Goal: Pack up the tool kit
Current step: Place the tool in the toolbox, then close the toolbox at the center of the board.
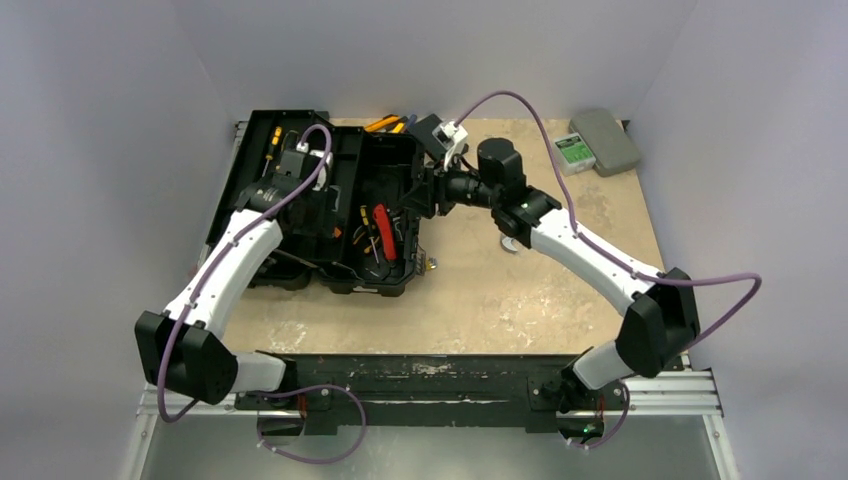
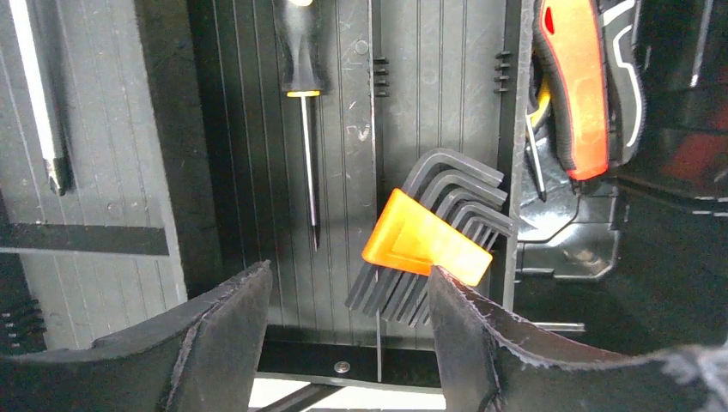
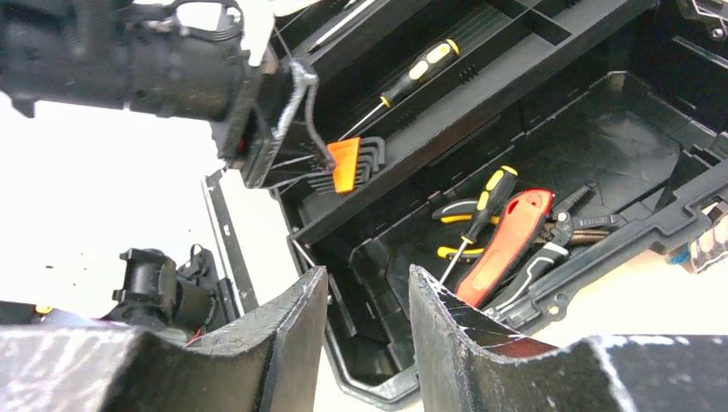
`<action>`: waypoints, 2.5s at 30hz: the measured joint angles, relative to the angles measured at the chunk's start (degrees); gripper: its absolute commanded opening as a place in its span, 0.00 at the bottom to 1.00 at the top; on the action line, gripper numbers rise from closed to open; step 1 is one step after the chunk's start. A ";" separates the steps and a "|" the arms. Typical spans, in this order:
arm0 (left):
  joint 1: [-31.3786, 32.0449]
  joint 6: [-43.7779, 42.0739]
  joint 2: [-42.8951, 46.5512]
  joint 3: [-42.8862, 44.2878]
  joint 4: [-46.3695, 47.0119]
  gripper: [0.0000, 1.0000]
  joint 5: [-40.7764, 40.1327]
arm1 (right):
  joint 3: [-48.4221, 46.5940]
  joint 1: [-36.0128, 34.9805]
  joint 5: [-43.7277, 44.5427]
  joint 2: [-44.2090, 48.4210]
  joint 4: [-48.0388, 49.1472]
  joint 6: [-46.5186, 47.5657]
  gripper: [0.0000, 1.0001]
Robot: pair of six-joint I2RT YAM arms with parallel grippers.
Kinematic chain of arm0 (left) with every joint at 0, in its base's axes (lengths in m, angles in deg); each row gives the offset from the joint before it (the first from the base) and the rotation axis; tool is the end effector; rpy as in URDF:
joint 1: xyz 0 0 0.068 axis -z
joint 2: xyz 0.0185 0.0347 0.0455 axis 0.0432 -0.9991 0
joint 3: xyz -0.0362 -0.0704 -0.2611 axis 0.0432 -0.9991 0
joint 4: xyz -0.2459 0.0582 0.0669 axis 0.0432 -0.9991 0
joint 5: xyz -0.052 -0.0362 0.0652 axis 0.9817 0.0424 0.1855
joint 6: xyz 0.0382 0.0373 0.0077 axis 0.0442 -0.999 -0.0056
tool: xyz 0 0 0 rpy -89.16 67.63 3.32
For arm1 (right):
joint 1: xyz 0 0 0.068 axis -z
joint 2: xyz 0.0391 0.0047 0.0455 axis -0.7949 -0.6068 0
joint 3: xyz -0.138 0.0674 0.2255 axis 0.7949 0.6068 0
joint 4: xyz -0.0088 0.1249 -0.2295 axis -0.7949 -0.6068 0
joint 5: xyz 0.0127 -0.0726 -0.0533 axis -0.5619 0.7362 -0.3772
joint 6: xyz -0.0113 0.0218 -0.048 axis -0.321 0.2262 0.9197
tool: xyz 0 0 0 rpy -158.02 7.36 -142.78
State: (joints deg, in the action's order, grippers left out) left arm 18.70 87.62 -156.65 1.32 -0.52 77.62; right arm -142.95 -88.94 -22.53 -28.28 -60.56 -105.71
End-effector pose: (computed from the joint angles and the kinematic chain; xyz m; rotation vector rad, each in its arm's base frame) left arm 0.2551 -0.0665 0.3201 0.0683 2.5036 0.0845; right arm 0.2800 0.2273 0.3529 -0.6744 1.8092 1.1233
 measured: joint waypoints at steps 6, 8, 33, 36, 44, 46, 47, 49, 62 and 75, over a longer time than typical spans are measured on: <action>0.28 -0.98 -3.76 2.47 -2.97 0.64 -0.07 | 5.14 0.17 -0.20 6.08 1.14 -0.44 0.39; 0.63 -0.96 -4.70 3.32 -3.93 0.64 0.00 | 6.51 0.39 -0.17 7.76 1.25 -0.46 0.39; 2.84 6.01 -7.67 7.78 -8.09 0.22 3.13 | 10.67 1.09 -0.13 11.72 1.11 -0.44 0.37; 2.86 7.08 -8.39 8.22 -7.82 0.29 3.85 | 10.67 1.11 -0.07 11.72 0.87 -0.42 0.37; 2.86 9.35 -6.38 8.98 -8.61 0.56 2.10 | 10.58 1.11 5.68 11.72 -2.36 -1.66 0.73; 2.86 9.40 -2.47 9.03 -8.59 0.63 1.95 | 10.38 1.11 10.38 11.45 -4.81 -3.54 0.82; 2.86 9.46 0.37 9.14 -8.59 0.67 1.90 | 10.32 1.09 12.66 11.21 -5.92 -4.57 0.87; 2.86 9.38 4.74 9.64 -8.68 0.81 1.79 | 10.32 1.09 16.98 10.45 -7.52 -6.91 0.93; -4.74 12.37 22.10 3.37 -7.32 0.99 -5.07 | 4.15 -3.13 34.42 -5.11 -14.19 -13.66 0.95; -5.70 9.66 29.31 -2.14 -3.02 1.00 1.68 | -4.42 -3.06 36.33 -11.65 -16.46 -16.04 0.93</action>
State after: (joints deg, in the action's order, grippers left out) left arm 13.00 97.29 -127.34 -0.82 -3.54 79.30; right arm -147.36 -92.00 13.80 -39.93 -77.02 -121.76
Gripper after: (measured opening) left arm 0.996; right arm 0.943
